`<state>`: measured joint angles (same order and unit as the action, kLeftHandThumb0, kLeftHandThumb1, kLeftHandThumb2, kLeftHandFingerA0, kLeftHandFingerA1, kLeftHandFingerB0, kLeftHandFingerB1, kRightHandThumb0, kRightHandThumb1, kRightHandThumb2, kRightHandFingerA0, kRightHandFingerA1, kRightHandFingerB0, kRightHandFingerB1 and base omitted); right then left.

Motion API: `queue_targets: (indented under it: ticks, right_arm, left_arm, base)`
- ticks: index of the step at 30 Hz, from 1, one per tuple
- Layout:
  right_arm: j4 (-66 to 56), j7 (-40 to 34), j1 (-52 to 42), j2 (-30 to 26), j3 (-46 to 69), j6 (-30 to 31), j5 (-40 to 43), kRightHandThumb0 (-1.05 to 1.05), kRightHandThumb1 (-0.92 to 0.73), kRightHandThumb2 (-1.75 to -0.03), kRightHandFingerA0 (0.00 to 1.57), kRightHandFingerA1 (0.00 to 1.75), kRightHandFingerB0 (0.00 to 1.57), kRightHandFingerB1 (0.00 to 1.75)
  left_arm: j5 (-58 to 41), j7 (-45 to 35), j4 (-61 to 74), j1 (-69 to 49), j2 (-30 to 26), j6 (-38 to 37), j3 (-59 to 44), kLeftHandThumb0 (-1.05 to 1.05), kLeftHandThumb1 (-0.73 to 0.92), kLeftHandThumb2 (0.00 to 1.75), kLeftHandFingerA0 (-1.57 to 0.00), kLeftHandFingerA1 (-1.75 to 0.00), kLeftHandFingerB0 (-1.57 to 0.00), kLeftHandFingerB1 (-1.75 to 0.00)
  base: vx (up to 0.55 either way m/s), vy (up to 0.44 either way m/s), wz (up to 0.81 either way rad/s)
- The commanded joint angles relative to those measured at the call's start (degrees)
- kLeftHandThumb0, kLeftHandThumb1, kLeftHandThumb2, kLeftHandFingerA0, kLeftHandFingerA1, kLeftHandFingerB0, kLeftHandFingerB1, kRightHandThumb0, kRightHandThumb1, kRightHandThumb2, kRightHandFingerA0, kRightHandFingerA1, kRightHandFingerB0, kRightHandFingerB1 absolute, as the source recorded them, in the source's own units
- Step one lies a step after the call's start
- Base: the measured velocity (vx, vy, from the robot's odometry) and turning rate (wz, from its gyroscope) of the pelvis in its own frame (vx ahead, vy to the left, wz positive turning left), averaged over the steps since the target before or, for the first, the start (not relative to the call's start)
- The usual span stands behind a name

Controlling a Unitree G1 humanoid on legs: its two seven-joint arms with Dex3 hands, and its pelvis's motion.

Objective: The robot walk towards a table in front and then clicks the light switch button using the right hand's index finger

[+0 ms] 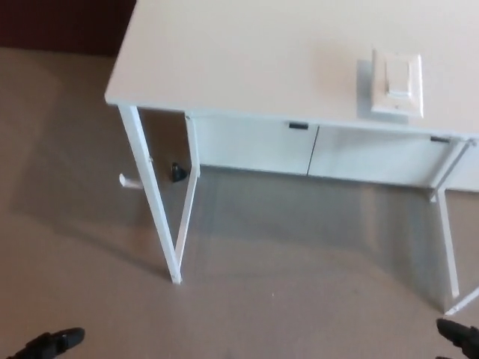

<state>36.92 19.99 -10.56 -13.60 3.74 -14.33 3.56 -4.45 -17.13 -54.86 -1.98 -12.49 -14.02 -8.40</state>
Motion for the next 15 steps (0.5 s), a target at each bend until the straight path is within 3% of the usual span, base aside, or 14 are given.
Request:
queue_targets:
  ticks: [1, 7, 8, 15]
  right_arm:
    - [-0.83, 2.55, -1.13, -1.08, -0.37, 0.18, 0.37, -0.67, -0.74, -0.65, 0.15, 0.40, 0.06, 0.24]
    - [-2.18, 2.18, -1.75, -1.63, -1.02, -0.12, -0.75, -0.67, -0.73, -0.63, 0.15, 0.40, 0.06, 0.27]
    - [-2.12, 2.08, -1.72, -1.83, -1.25, -0.45, -1.19, -0.39, -0.52, -1.07, 0.00, 0.50, 0.00, 0.50]
    - [-3.05, -0.47, -1.30, -3.37, -3.33, -1.35, -4.93, -0.38, -0.52, -1.08, 0.01, 0.49, 0.00, 0.49]
  left_arm:
    - [1.13, -0.68, -0.37, -1.53, -0.65, -2.63, 1.10, -0.02, 0.27, 0.47, -0.45, -0.52, -0.37, -0.45]
    - [2.55, -0.10, 0.37, -2.56, -0.90, -4.64, 3.38, -0.09, 0.26, 0.47, -0.49, -0.52, -0.41, -0.45]
    - [2.64, -0.15, 0.51, -2.78, -0.95, -4.91, 3.62, -0.10, 0.26, 0.47, -0.49, -0.51, -0.41, -0.45]
    - [4.23, 1.27, 1.35, -2.73, -1.64, -5.22, 5.68, -0.16, 0.25, 0.48, -0.51, -0.50, -0.44, -0.43]
  base:
    - [0.18, 0.049, 0.00]
    - [0.13, -0.057, 0.09]
    - [0.09, -0.162, 0.07]
    - [0.13, -0.206, -0.04]
